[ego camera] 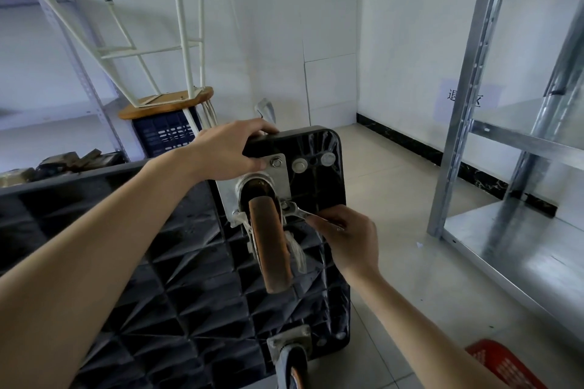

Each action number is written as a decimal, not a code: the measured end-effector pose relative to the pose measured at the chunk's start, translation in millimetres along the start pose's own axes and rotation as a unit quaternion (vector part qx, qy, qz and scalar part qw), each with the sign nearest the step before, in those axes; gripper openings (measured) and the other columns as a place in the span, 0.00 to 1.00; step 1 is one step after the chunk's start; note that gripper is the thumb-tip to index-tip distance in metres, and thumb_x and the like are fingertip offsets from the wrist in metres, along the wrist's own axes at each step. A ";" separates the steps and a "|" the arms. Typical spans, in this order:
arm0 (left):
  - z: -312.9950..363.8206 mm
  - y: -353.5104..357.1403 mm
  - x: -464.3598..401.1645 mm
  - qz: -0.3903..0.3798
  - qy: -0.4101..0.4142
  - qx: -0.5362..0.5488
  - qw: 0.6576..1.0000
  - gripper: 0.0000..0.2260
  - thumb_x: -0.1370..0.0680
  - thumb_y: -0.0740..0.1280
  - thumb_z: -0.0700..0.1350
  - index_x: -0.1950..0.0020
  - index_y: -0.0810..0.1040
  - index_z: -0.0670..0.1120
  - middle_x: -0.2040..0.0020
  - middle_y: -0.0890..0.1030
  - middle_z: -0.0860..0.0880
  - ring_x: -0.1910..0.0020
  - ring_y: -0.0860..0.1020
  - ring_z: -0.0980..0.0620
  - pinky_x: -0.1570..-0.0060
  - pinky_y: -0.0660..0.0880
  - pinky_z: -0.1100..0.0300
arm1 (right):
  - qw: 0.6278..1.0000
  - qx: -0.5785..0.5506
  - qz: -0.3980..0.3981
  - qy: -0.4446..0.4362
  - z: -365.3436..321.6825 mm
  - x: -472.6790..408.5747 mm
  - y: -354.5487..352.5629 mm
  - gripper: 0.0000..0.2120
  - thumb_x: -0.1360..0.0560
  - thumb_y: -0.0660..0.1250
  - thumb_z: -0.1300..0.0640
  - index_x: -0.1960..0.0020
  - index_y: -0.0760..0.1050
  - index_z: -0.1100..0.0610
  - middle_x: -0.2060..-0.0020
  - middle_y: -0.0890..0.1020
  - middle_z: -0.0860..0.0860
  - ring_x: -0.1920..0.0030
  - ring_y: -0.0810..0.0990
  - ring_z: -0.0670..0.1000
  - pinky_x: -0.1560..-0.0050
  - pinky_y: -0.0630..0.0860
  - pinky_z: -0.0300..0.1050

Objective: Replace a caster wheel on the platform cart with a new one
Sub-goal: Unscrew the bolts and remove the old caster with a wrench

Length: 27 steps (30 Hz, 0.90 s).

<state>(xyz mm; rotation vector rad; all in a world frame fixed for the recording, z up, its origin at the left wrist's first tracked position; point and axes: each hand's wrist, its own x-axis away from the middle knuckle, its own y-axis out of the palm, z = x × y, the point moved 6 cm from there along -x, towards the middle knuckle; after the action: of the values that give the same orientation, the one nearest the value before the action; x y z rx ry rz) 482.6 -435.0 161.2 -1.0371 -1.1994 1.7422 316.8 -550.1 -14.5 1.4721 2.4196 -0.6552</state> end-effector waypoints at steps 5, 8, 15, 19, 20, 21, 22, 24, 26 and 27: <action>-1.1 0.7 -0.8 0.000 0.003 0.008 1.000 0.23 0.25 0.74 0.48 0.35 0.71 0.63 0.49 0.79 0.67 0.52 0.79 0.61 0.46 0.75 0.51 | 0.989 0.119 -0.056 -0.060 -17.6 -13.8 -10.5 0.09 0.29 0.73 0.38 0.59 0.83 0.43 0.69 0.81 0.38 0.66 0.79 0.39 0.69 0.65 0.38; -2.2 0.8 -1.4 -0.003 0.006 0.015 1.000 0.22 0.25 0.74 0.48 0.35 0.71 0.64 0.48 0.81 0.65 0.55 0.79 0.61 0.50 0.75 0.53 | 0.980 0.154 -0.085 -0.091 -23.9 -16.6 -10.3 0.11 0.28 0.72 0.37 0.59 0.83 0.44 0.70 0.80 0.40 0.66 0.77 0.41 0.68 0.63 0.39; -3.6 1.7 -2.8 -0.003 0.008 0.021 1.000 0.23 0.25 0.75 0.47 0.34 0.71 0.62 0.49 0.81 0.64 0.54 0.79 0.61 0.51 0.74 0.54 | 0.946 0.243 -0.135 -0.168 -32.0 -25.0 -5.5 0.17 0.25 0.66 0.35 0.59 0.82 0.47 0.69 0.79 0.44 0.66 0.76 0.46 0.64 0.59 0.36; -4.7 1.9 -3.0 -0.003 0.009 0.021 1.000 0.23 0.25 0.75 0.46 0.34 0.72 0.62 0.49 0.81 0.64 0.57 0.79 0.63 0.55 0.73 0.55 | 0.938 0.255 -0.149 -0.184 -31.4 -29.0 -5.1 0.17 0.25 0.66 0.35 0.58 0.81 0.48 0.69 0.80 0.43 0.65 0.77 0.47 0.65 0.59 0.37; -4.6 1.6 -3.0 -0.002 0.009 0.020 1.000 0.23 0.25 0.75 0.47 0.34 0.71 0.62 0.49 0.81 0.64 0.58 0.78 0.63 0.55 0.72 0.56 | 0.938 0.251 -0.151 -0.184 -31.5 -28.8 -5.5 0.16 0.24 0.66 0.36 0.58 0.81 0.48 0.68 0.80 0.44 0.65 0.77 0.47 0.64 0.59 0.37; -4.3 1.4 -3.0 -0.002 0.009 0.019 1.000 0.23 0.25 0.75 0.47 0.34 0.71 0.62 0.49 0.81 0.64 0.58 0.78 0.64 0.56 0.72 0.56 | 0.939 0.245 -0.153 -0.186 -31.9 -27.9 -5.7 0.16 0.24 0.67 0.37 0.57 0.81 0.48 0.68 0.80 0.44 0.65 0.77 0.46 0.64 0.58 0.36; -3.5 1.2 -2.7 -0.002 0.009 0.020 1.000 0.23 0.25 0.74 0.46 0.34 0.71 0.62 0.49 0.81 0.64 0.58 0.78 0.63 0.56 0.72 0.57 | 0.939 0.242 -0.156 -0.188 -32.0 -27.0 -5.2 0.15 0.24 0.66 0.37 0.57 0.81 0.48 0.67 0.80 0.43 0.65 0.77 0.46 0.63 0.58 0.35; -2.2 0.5 -1.9 -0.002 0.010 0.020 1.000 0.23 0.25 0.74 0.47 0.34 0.71 0.62 0.49 0.81 0.64 0.56 0.79 0.62 0.54 0.73 0.55 | 0.934 0.249 -0.164 -0.195 -32.3 -25.0 -2.2 0.14 0.22 0.65 0.39 0.54 0.81 0.47 0.64 0.79 0.42 0.63 0.76 0.46 0.64 0.58 0.36; -1.2 -0.3 -0.9 -0.001 0.008 0.013 1.000 0.23 0.25 0.74 0.47 0.34 0.71 0.62 0.49 0.80 0.65 0.54 0.79 0.62 0.50 0.74 0.53 | 0.929 0.262 -0.174 -0.194 -32.2 -24.4 0.9 0.13 0.20 0.62 0.41 0.50 0.81 0.46 0.58 0.79 0.43 0.60 0.77 0.49 0.66 0.60 0.39; -0.8 -0.9 -0.4 0.002 0.007 0.008 1.000 0.23 0.25 0.74 0.48 0.34 0.71 0.62 0.49 0.80 0.65 0.54 0.78 0.63 0.49 0.74 0.53 | 0.927 0.267 -0.180 -0.193 -32.1 -24.6 1.8 0.13 0.19 0.61 0.41 0.48 0.81 0.46 0.56 0.79 0.43 0.59 0.77 0.49 0.67 0.61 0.40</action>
<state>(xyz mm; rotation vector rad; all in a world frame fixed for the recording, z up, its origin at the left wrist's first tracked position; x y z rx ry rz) 483.6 -434.9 162.0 -1.0404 -1.1728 1.7421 331.0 -552.9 23.3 0.9055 2.2993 -1.6205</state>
